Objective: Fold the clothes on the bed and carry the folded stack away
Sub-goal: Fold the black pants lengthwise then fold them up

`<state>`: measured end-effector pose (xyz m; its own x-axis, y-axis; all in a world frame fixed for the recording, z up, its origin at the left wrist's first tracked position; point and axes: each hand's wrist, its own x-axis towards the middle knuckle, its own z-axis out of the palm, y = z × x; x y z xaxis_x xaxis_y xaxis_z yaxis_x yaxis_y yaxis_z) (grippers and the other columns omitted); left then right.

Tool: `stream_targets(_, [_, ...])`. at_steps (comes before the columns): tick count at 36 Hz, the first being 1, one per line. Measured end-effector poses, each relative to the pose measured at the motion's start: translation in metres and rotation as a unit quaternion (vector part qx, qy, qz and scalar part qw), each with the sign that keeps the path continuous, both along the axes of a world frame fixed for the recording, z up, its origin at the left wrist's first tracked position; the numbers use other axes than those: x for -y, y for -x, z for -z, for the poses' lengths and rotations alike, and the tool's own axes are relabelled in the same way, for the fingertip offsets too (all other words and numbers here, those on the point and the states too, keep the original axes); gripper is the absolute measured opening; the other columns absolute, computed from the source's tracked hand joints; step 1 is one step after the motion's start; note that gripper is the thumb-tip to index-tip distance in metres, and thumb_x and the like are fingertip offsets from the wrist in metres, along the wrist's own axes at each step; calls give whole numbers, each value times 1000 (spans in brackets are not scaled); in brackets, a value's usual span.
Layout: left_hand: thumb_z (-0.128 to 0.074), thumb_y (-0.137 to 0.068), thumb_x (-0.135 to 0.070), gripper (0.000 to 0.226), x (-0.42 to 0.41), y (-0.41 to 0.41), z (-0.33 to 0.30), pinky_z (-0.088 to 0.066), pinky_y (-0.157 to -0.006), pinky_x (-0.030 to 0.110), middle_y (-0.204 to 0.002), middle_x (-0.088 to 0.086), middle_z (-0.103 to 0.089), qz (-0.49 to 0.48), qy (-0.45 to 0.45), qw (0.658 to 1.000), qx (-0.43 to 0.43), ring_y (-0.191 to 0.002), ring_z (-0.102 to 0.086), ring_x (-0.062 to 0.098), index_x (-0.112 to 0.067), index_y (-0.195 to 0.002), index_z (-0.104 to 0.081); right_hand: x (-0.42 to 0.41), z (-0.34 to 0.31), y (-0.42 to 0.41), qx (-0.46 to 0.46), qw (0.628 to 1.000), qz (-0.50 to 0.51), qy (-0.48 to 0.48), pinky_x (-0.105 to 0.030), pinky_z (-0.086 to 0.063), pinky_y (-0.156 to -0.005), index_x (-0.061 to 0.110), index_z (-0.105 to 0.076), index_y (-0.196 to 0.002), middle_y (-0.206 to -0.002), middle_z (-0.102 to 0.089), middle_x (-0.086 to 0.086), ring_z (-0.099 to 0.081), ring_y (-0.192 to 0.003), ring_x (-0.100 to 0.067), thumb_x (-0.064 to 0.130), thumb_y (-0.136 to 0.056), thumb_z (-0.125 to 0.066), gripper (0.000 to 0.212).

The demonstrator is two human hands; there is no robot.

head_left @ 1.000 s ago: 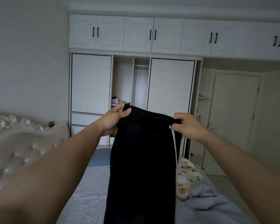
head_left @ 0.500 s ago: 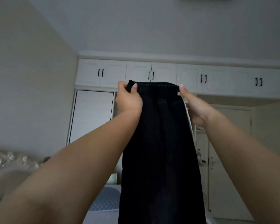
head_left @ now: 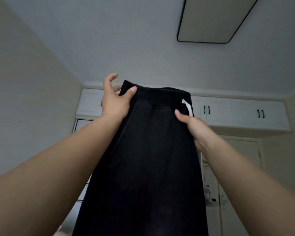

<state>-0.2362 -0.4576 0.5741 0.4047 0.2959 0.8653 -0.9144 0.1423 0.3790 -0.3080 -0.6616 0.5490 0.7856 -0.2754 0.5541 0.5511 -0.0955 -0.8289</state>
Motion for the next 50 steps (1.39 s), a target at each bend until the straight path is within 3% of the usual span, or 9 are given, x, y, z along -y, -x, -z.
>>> stream_targets(4, [-84, -33, -67, 121, -7, 22, 15, -56, -81, 34, -116, 3, -66, 119, -153, 963, -187, -96, -68, 20, -16, -136, -46, -4, -14, 15, 39, 996, 66, -50, -29, -57, -57, 4, -67, -98, -85, -74, -8, -72, -73, -24, 39, -74, -78, 44])
stream_targets(10, [-72, -80, -43, 36, -14, 19, 51, -52, -50, 26, -70, 6, -73, 156, -189, 910, -335, -55, -69, 19, -8, -90, -69, 2, 1, 25, -17, 994, 107, 2, -33, -57, -71, 1, -60, -113, -101, -69, -11, -68, -87, -26, 39, -76, -76, 55])
stream_targets(13, [-68, -84, -44, 35, -18, 33, 37, -51, -44, 26, -67, 7, -72, 160, -191, 904, -347, -51, -68, 20, -9, -87, -67, 5, -2, 33, -32, 993, 111, 25, -41, -54, -86, 3, -60, -113, -105, -68, -11, -67, -93, -29, 44, -74, -77, 59])
stream_targets(17, [-70, -81, -44, 36, -23, 49, 9, -52, -43, 30, -73, 8, -73, 173, -197, 904, -337, -55, -69, 21, -10, -91, -67, 9, -24, 47, 9, 991, 128, 49, -24, -56, -56, 6, -65, -92, -85, -72, -5, -70, -70, -20, 47, -72, -77, 47])
stream_targets(22, [-75, -78, -42, 46, -18, 43, 7, -57, -75, 38, -95, 9, -72, 86, -194, 934, -286, -81, -71, 26, -9, -107, -64, 23, -26, 46, -1, 986, 136, 96, -23, -49, -55, 13, -66, -90, -83, -72, -1, -69, -69, -16, 40, -75, -73, 32])
stream_targets(26, [-72, -80, -45, 34, -1, 12, 70, -50, -53, 23, -74, 0, -71, 29, -248, 913, -322, -61, -69, 14, -14, -86, -63, 53, 29, 15, -93, 959, 195, 185, -26, -45, -59, 16, -65, -83, -83, -69, 1, -66, -74, -17, 41, -69, -73, 30])
stream_targets(39, [-45, -92, -13, 11, 47, -70, 379, -43, -56, 26, -81, 10, -59, 132, -249, 736, -616, -67, -54, 21, -10, -89, -55, 67, 334, -69, -443, 874, 113, 165, -22, -39, -38, 2, -51, -123, -82, -61, -12, -55, -43, -16, 19, -94, -58, 34])
stream_targets(45, [-53, -97, -20, 51, 28, -118, 515, -32, -98, 38, -149, 13, -35, 99, -465, 572, -668, -134, -36, 30, -1, -141, -36, 70, 473, -89, -598, 800, -28, 54, -33, -55, -67, -5, -46, -132, -129, -53, -27, -56, -48, -19, 6, -98, -46, 35])
stream_targets(50, [-51, -97, -27, 36, 18, -154, 588, -48, -65, 24, -122, 6, -55, 120, -549, 432, -705, -100, -64, 17, -12, -129, -45, 58, 546, -110, -706, 703, -55, 64, -27, -48, -42, -9, -45, -128, -125, -54, -27, -64, -53, -23, 9, -97, -52, 37])
